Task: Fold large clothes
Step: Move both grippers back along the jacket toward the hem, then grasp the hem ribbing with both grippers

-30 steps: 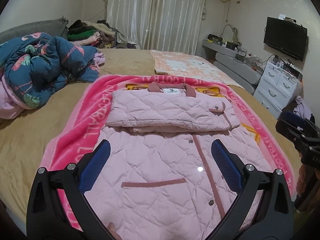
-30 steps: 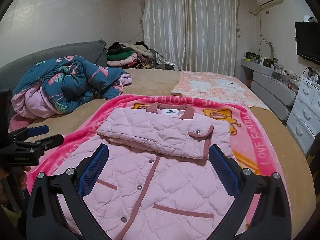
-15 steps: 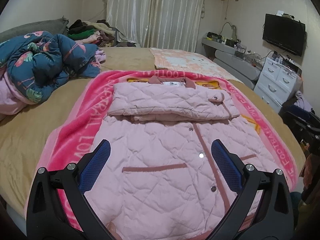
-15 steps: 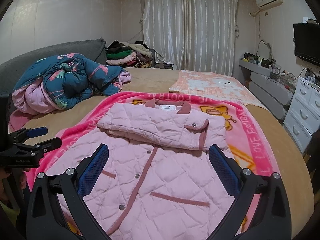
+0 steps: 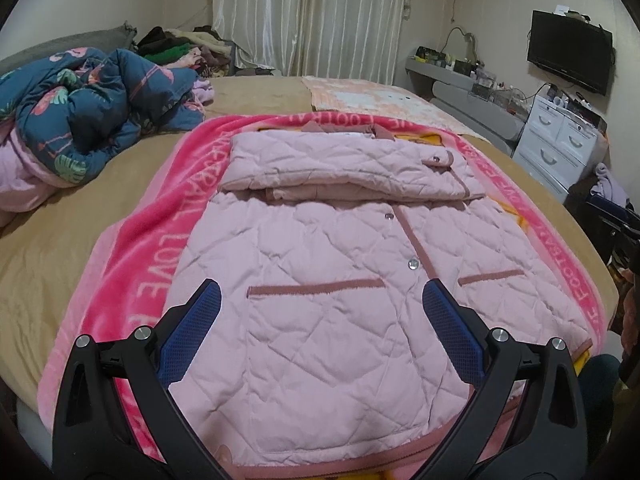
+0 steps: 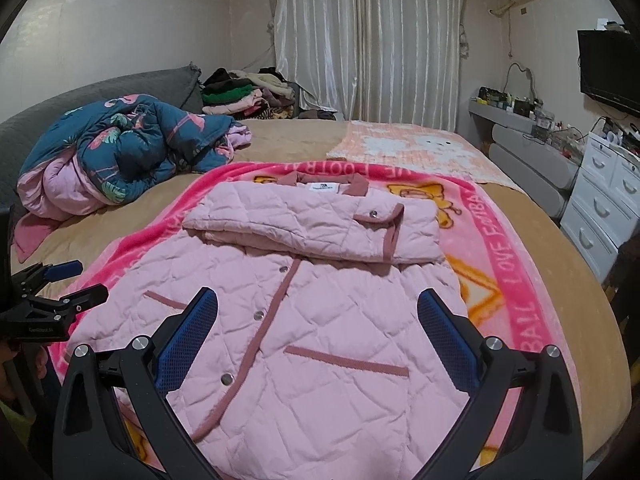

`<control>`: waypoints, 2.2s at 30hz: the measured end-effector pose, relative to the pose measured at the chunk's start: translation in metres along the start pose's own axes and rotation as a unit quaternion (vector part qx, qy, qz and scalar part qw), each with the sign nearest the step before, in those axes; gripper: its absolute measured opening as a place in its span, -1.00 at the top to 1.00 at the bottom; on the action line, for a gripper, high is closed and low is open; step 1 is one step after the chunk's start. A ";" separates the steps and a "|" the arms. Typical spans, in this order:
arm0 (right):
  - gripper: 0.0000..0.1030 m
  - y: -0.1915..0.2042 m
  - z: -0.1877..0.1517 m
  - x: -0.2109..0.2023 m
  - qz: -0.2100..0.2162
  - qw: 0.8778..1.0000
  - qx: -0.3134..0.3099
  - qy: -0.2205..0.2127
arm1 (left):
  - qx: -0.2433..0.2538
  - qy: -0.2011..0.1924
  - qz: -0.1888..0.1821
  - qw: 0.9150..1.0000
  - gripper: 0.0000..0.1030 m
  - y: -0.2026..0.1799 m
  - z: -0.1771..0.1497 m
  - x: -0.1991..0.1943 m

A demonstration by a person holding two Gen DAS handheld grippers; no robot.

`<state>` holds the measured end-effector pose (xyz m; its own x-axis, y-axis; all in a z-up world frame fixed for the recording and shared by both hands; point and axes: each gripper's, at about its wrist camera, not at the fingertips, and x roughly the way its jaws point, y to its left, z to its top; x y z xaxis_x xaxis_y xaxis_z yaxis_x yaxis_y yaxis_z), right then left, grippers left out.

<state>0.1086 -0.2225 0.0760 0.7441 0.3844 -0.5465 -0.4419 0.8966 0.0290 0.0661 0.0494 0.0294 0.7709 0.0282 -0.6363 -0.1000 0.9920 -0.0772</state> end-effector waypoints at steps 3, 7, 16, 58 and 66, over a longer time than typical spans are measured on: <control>-0.92 -0.005 -0.005 0.001 -0.002 1.000 0.006 0.003 | 0.009 0.004 0.008 1.000 -0.84 0.000 -0.005 0.002; -0.92 -0.010 -0.012 0.002 -0.004 1.000 0.010 0.009 | 0.012 0.011 0.011 1.000 -0.84 0.001 -0.011 0.005; -0.92 -0.022 -0.035 0.005 -0.011 0.999 0.016 0.034 | 0.021 0.030 0.025 0.999 -0.84 0.009 -0.028 0.013; -0.92 -0.086 -0.119 0.017 -0.020 0.984 0.056 0.167 | -0.049 0.142 0.048 0.988 -0.84 0.086 -0.097 0.037; -0.92 -0.106 -0.138 0.013 -0.016 0.975 0.092 0.200 | -0.077 0.158 0.024 0.984 -0.84 0.095 -0.102 0.052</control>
<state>0.0955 -0.3430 -0.0496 0.4852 0.2726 -0.8308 -0.2973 0.9450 0.1364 0.0325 0.1328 -0.0897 0.5305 0.0115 -0.8476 -0.2445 0.9595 -0.1401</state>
